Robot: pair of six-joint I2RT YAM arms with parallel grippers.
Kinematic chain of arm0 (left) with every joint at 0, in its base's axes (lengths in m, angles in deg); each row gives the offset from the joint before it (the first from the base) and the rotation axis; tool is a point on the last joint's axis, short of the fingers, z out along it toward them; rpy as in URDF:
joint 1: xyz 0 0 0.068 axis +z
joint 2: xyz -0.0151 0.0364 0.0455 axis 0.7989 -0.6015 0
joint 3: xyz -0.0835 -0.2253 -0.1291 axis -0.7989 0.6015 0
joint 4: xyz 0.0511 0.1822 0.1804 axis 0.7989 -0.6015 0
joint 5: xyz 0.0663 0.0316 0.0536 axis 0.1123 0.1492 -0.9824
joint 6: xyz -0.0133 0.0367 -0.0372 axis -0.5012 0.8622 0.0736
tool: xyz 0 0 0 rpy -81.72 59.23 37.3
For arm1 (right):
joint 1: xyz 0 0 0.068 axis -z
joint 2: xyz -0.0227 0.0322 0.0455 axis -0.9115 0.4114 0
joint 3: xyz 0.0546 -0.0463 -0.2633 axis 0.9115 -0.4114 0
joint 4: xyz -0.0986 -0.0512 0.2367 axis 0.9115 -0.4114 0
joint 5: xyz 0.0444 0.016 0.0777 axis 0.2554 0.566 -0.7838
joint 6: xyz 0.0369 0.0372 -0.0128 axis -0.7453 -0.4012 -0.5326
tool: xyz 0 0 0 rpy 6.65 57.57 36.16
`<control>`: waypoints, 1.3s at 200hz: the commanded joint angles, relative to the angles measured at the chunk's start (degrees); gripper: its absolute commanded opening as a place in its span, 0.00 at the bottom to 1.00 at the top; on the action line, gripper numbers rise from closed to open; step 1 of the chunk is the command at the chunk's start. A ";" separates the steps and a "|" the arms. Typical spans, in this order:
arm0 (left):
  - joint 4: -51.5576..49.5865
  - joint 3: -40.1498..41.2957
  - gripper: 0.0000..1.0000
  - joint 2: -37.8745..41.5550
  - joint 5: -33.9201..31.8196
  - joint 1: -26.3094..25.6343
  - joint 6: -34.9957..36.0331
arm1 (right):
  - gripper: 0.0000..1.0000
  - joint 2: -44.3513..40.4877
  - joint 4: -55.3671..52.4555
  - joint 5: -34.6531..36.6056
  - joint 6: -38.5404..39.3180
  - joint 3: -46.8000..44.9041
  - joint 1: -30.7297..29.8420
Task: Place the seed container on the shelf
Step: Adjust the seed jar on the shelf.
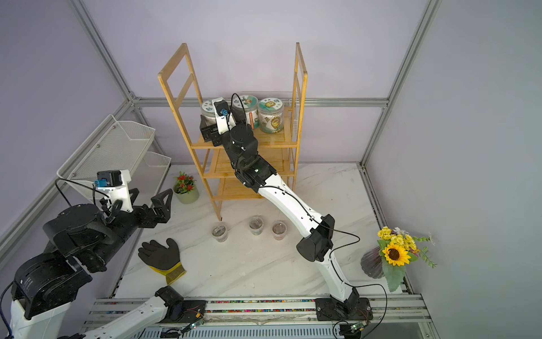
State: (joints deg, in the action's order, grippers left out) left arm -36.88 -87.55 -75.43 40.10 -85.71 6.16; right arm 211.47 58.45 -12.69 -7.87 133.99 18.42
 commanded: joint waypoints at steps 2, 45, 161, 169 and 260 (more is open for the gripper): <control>1.16 -1.59 1.00 -0.26 0.75 -0.07 -0.67 | 0.97 -4.88 0.48 -0.34 -1.54 -2.65 0.15; 1.01 -1.80 1.00 -0.30 1.08 -0.08 -1.00 | 0.97 -8.53 1.32 -0.20 -1.83 -8.13 -0.35; 0.01 -2.92 1.00 -0.21 1.63 -0.02 -1.38 | 0.97 -17.58 3.86 0.37 -2.18 -22.40 -1.49; 0.01 -2.94 1.00 -0.08 1.63 -0.03 -1.39 | 0.97 -18.56 4.21 0.45 -2.18 -23.72 -1.58; -0.25 -3.32 0.98 -0.11 2.85 -0.06 -2.05 | 0.97 -24.46 5.20 0.12 -2.52 -32.19 -2.20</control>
State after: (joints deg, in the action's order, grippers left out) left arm -37.75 -88.66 -75.50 41.87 -85.71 5.00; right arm 188.52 62.10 -12.40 -9.84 102.03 16.56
